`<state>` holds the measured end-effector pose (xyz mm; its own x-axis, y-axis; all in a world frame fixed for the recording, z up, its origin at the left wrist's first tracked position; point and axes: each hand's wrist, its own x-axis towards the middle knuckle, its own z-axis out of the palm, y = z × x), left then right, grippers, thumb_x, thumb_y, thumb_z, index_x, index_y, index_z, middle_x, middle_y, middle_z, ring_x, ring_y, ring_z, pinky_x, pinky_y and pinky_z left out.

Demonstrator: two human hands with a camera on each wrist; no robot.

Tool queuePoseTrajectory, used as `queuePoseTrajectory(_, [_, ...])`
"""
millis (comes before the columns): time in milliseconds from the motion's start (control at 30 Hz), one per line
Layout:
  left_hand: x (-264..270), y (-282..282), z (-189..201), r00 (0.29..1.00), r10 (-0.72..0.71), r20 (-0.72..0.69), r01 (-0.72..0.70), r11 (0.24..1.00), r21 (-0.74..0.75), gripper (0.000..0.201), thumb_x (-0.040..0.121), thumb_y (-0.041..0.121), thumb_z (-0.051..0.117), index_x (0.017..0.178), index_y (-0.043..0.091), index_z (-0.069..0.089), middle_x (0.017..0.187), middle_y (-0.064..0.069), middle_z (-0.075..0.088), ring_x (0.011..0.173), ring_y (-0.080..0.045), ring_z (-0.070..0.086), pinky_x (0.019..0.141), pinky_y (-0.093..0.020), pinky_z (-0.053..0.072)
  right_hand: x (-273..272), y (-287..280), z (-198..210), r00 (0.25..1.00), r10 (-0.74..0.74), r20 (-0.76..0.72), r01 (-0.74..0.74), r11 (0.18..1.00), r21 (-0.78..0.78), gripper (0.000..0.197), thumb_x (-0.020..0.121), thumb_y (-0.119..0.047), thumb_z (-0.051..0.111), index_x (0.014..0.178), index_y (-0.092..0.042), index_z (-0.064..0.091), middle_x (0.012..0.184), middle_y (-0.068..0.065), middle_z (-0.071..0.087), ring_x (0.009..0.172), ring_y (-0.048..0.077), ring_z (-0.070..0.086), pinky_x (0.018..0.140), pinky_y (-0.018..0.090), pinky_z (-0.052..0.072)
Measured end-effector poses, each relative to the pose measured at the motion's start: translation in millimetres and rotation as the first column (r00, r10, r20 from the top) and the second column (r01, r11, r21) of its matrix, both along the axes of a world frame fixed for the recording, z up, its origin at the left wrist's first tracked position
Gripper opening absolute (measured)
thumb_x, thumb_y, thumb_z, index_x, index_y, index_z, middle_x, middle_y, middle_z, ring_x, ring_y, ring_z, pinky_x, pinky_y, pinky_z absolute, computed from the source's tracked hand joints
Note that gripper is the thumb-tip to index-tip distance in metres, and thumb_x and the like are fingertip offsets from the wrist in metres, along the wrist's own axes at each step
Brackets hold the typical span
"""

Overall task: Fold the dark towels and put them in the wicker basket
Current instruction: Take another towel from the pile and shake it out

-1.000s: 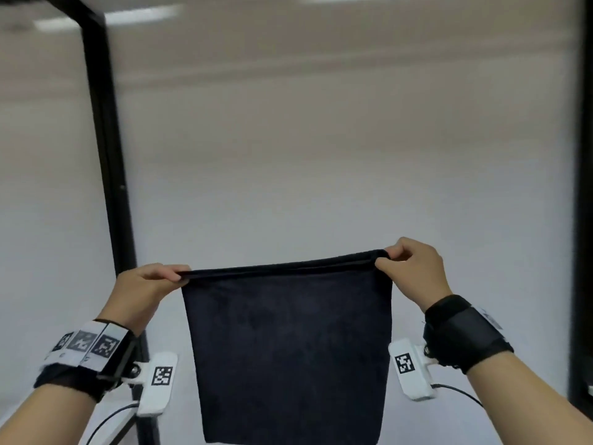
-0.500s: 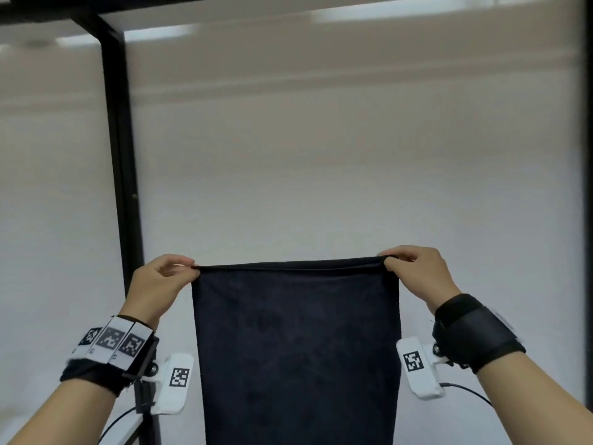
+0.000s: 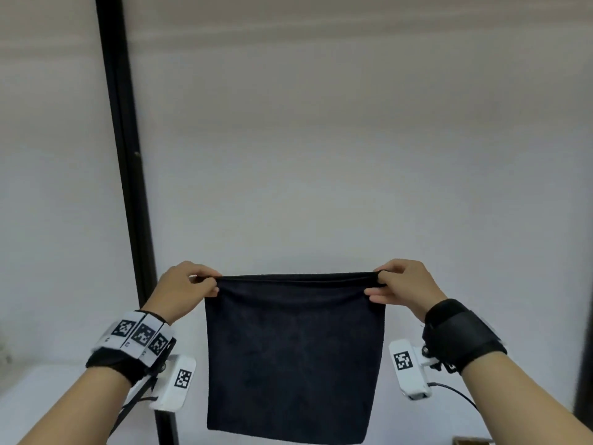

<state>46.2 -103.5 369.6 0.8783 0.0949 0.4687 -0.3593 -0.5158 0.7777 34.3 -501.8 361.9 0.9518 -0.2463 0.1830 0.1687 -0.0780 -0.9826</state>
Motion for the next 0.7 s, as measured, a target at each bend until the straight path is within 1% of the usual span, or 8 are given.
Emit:
queuePoseTrajectory(67, [3.3, -0.3, -21.4, 0.997, 0.032, -0.068, -0.019, 0.983, 0.181, 0.026, 0.072, 0.011, 0.071, 0.070, 0.036, 0.075, 0.082, 0.012, 0.070, 0.077, -0.003, 0.068, 0.076, -0.020, 0.049, 7.1, 4.9, -24.9, 0.993, 0.046, -0.112, -0.044, 0.999, 0.016, 0.017, 0.091, 0.007, 0.046, 0.097, 0.004, 0.062, 0.100, 0.024, 0.066, 0.078, 0.034, 0.074, 0.069, 0.039, 0.062])
queuePoseTrajectory(133, [8.5, -0.3, -46.0, 0.987, 0.061, -0.147, -0.022, 0.967, 0.252, 0.025, 0.070, 0.015, 0.072, 0.066, 0.039, 0.073, 0.073, 0.022, 0.068, 0.076, 0.001, 0.065, 0.073, -0.018, 0.048, 14.2, 8.8, -52.1, 0.978, 0.063, -0.197, -0.055, 0.997, 0.049, 0.018, 0.092, 0.007, 0.044, 0.101, 0.004, 0.060, 0.101, 0.024, 0.067, 0.081, 0.031, 0.074, 0.069, 0.036, 0.062])
queuePoseTrajectory(233, [21.7, -0.5, -86.9, 0.968, 0.059, -0.242, -0.021, 0.988, 0.156, 0.013, 0.074, 0.012, 0.071, 0.065, 0.023, 0.071, 0.073, 0.012, 0.072, 0.084, -0.010, 0.069, 0.085, -0.032, 0.055, 23.8, 13.9, -95.9, 0.964, 0.085, -0.250, -0.051, 0.989, 0.140, 0.019, 0.093, 0.009, 0.045, 0.100, 0.001, 0.061, 0.104, 0.023, 0.069, 0.088, 0.023, 0.072, 0.076, 0.031, 0.059])
queuePoseTrajectory(300, [26.7, -3.2, -113.3, 0.953, 0.054, -0.299, -0.022, 0.994, 0.107, 0.008, 0.078, 0.012, 0.068, 0.071, 0.016, 0.069, 0.087, 0.011, 0.072, 0.093, -0.013, 0.067, 0.092, -0.035, 0.053, 25.6, 16.7, -126.0, 0.962, 0.096, -0.256, -0.047, 0.980, 0.193, 0.020, 0.091, 0.011, 0.048, 0.094, -0.002, 0.062, 0.107, 0.023, 0.068, 0.092, 0.022, 0.069, 0.079, 0.028, 0.054])
queuePoseTrajectory(433, [22.6, -7.3, -170.4, 0.941, 0.077, -0.330, -0.056, 0.996, 0.073, 0.017, 0.086, 0.013, 0.060, 0.069, 0.013, 0.057, 0.113, 0.004, 0.070, 0.103, -0.017, 0.064, 0.097, -0.034, 0.046, 14.9, 17.9, -185.4, 0.963, 0.105, -0.246, -0.034, 0.960, 0.279, 0.021, 0.090, 0.015, 0.051, 0.100, 0.003, 0.064, 0.117, 0.020, 0.065, 0.111, 0.029, 0.063, 0.091, 0.032, 0.050])
queuePoseTrajectory(500, [10.2, -9.7, -201.1, 0.934, 0.077, -0.350, -0.072, 0.997, 0.028, 0.018, 0.087, 0.013, 0.059, 0.070, 0.010, 0.056, 0.116, 0.005, 0.068, 0.106, -0.017, 0.063, 0.099, -0.034, 0.044, 2.9, 14.8, -215.3, 0.961, 0.103, -0.258, -0.021, 0.953, 0.301, 0.021, 0.089, 0.016, 0.052, 0.102, 0.006, 0.065, 0.118, 0.014, 0.067, 0.113, 0.026, 0.063, 0.093, 0.031, 0.049])
queuePoseTrajectory(600, [-19.5, -12.9, -250.9, 0.910, 0.058, -0.411, -0.079, 0.996, -0.036, 0.015, 0.087, 0.009, 0.061, 0.073, 0.009, 0.061, 0.114, 0.008, 0.066, 0.105, -0.013, 0.061, 0.093, -0.025, 0.041, -20.6, 10.5, -264.1, 0.935, 0.101, -0.341, 0.003, 0.957, 0.289, 0.021, 0.087, 0.017, 0.050, 0.098, 0.009, 0.065, 0.114, 0.012, 0.070, 0.108, 0.023, 0.065, 0.091, 0.030, 0.050])
queuePoseTrajectory(700, [-52.5, -12.3, -301.6, 0.873, 0.044, -0.485, -0.054, 0.999, -0.006, 0.016, 0.086, 0.004, 0.063, 0.071, 0.009, 0.063, 0.110, 0.008, 0.066, 0.104, -0.013, 0.061, 0.093, -0.022, 0.038, -48.6, 5.4, -317.0, 0.884, 0.097, -0.457, 0.016, 0.971, 0.236, 0.023, 0.085, 0.022, 0.045, 0.099, 0.016, 0.063, 0.109, 0.015, 0.072, 0.107, 0.028, 0.064, 0.097, 0.034, 0.049])
